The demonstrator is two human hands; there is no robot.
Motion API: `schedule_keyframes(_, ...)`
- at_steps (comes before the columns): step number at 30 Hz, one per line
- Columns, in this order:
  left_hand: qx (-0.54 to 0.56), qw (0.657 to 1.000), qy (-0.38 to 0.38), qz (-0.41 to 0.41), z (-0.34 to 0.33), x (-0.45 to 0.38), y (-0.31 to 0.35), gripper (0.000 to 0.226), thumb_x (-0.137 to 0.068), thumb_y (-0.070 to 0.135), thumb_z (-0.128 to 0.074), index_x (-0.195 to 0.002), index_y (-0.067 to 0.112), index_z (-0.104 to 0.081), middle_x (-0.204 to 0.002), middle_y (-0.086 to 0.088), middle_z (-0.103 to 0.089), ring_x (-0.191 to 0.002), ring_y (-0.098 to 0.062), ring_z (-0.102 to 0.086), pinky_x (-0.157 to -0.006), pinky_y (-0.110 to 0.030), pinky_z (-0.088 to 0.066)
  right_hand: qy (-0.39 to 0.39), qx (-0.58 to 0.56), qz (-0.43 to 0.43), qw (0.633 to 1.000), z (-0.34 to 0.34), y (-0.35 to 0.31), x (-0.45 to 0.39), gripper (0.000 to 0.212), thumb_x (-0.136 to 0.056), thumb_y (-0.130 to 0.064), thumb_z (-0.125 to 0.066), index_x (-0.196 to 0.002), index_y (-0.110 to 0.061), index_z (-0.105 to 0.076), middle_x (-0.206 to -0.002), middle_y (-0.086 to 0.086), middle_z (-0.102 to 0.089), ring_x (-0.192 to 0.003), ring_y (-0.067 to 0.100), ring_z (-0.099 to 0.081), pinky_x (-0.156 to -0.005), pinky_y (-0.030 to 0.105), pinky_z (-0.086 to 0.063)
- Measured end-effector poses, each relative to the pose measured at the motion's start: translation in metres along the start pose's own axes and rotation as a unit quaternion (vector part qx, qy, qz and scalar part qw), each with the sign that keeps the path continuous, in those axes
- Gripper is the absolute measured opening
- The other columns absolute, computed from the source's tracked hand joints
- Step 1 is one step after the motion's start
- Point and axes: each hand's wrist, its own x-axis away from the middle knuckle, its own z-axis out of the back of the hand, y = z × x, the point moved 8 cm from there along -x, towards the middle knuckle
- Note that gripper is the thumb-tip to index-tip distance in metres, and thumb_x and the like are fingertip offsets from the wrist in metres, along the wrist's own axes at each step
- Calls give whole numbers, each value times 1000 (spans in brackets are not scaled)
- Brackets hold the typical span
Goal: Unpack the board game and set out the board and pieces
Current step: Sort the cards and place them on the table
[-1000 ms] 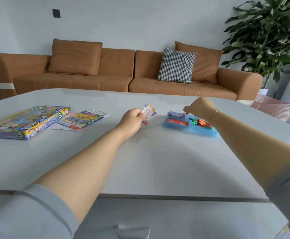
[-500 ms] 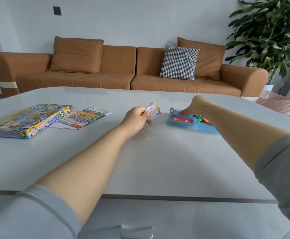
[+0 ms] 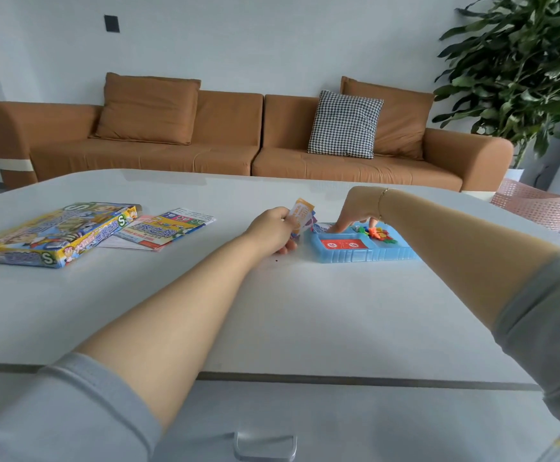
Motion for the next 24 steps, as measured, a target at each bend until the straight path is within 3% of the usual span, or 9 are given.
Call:
schedule_keyframes(3, 62, 997, -22, 29, -12, -1, 1, 19, -100, 15, -36, -99, 15, -55, -95, -8, -59, -64, -20, -60, -67, -30, -54, 36, -45, 5, 998, 0, 1, -1, 65, -75, -23, -78, -125, 2, -45, -133, 19, -53, -121, 36, -51, -102, 43, -44)
schedule_keyframes(5, 76, 996, -15, 35, -14, -4, -1, 22, -99, 14, -37, -91, 18, -57, -98, -7, -59, -70, -23, -63, -73, -32, -57, 88, -48, 1, 995, 2, 5, 0, 65, -74, -25, -79, -124, 0, -46, -126, 17, -56, -113, 32, -55, -94, 36, -48)
schedule_keyframes(10, 106, 993, -4, 56, -15, -8, -5, 26, -97, 15, -43, -79, 21, -60, -84, -7, -61, -75, -25, -62, -91, -45, -53, 94, -137, -17, 986, -4, 15, -1, 60, -71, -36, -80, -115, -5, -54, -113, 13, -63, -92, 24, -58, -80, 32, -49)
schedule_keyframes(17, 103, 993, 21, 62, -12, -10, -6, 25, -96, 13, -46, -76, 15, -62, -79, -7, -63, -60, -15, -60, -77, -35, -57, 107, -256, -27, 960, -16, 26, 4, 49, -70, -37, -79, -108, -10, -63, -99, 10, -68, -74, 19, -63, -61, 26, -48)
schedule_keyframes(20, 117, 990, 44, 73, -9, -10, -8, 21, -96, 10, -47, -81, 9, -63, -76, -6, -61, -60, -13, -59, -72, -26, -56, 122, -288, 1, 950, -14, 23, 7, 45, -73, -33, -77, -111, -10, -66, -103, 10, -69, -78, 18, -63, -71, 29, -52)
schedule_keyframes(24, 166, 979, 76, 89, -3, -10, -14, 15, -94, 5, -50, -93, 1, -64, -89, -15, -64, -68, -18, -61, -87, -35, -55, 156, -297, 9, 942, -8, 26, 12, 34, -78, -25, -73, -105, -5, -67, -103, 10, -68, -86, 21, -63, -77, 30, -52)
